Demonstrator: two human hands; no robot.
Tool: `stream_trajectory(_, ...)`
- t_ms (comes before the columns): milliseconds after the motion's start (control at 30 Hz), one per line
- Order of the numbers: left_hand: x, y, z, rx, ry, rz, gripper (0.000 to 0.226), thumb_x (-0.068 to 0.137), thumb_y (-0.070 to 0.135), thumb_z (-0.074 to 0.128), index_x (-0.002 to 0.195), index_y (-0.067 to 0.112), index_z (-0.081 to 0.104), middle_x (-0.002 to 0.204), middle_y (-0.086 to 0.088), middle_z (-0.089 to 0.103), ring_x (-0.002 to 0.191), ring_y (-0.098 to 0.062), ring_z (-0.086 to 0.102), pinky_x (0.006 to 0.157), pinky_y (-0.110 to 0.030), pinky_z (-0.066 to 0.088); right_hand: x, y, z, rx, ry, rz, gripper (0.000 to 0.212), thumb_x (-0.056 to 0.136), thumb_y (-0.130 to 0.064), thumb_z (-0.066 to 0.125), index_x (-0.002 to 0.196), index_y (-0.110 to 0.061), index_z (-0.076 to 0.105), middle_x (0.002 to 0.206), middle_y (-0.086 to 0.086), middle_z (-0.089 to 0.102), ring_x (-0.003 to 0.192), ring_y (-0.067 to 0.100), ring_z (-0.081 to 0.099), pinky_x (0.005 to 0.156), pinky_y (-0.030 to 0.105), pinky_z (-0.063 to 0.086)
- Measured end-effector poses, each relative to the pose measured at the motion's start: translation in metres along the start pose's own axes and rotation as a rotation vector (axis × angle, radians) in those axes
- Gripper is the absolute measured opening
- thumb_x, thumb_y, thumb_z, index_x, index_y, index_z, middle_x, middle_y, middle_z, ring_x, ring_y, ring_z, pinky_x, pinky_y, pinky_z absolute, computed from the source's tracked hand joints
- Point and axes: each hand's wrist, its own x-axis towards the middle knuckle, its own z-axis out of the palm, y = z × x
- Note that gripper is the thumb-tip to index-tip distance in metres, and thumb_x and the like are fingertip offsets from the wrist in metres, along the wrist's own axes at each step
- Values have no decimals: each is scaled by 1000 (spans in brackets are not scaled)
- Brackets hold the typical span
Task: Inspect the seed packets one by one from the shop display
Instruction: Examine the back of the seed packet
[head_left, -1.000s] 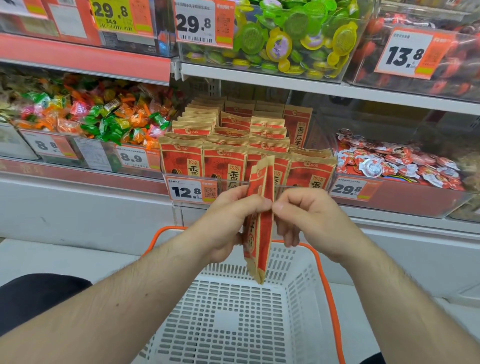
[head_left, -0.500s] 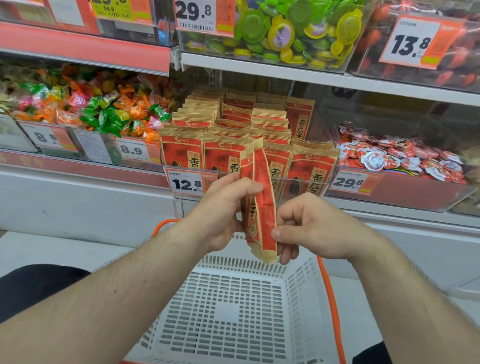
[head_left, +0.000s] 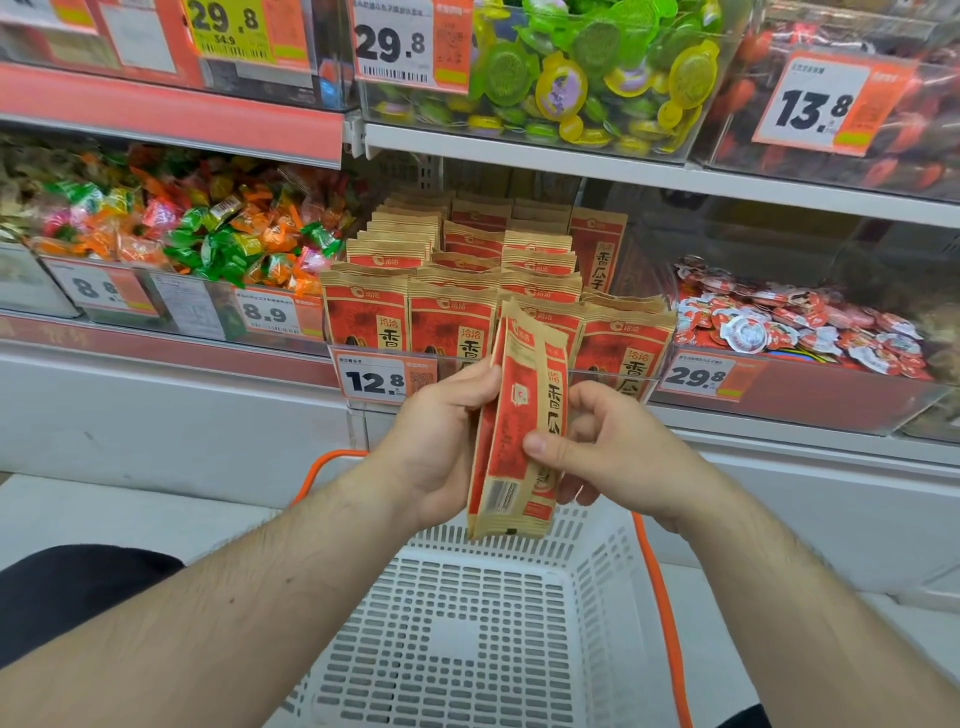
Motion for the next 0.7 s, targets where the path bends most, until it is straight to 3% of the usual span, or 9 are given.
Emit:
stream_trajectory(133,-1,-1,2,91,-1,48,45,86,38,52,119,9,65,111,-20,71,94,-32,70,81,-47,59,1,1,0,-8,61,-6,41,77,-27,82,108,-21,57,82,18,70,53,16,64,47,23,45)
stream_trajectory(267,1,-1,-1,84,33,97,31,95,28,49,116,11,66,107,-17,73,90,-31,72,78,-47,60,2,0,-2,94,146,-43,14,93,-27,65,100,-16,61,70,4,70,48,14,58,47,24,44)
stream_trajectory(367,2,0,-4,99,32,74,33,101,29,42,120,13,64,113,-16,73,97,-32,71,86,-50,56,3,0,-8,160,215,-59,26,99,-27,54,84,-9,64,64,6,65,47,18,53,48,27,43)
stream_trajectory(467,2,1,-5,96,3,59,37,92,34,45,118,15,64,108,-14,74,92,-29,72,84,-48,56,0,-2,-7,211,201,-74,28,100,-23,54,77,-8,60,66,13,63,45,18,52,45,24,42)
stream_trajectory(700,2,2,-5,84,-10,58,50,85,37,48,126,11,61,115,-18,72,96,-33,71,86,-51,55,-1,-2,-8,215,184,-92,26,100,-22,54,80,-6,60,72,19,64,48,19,54,50,29,44)
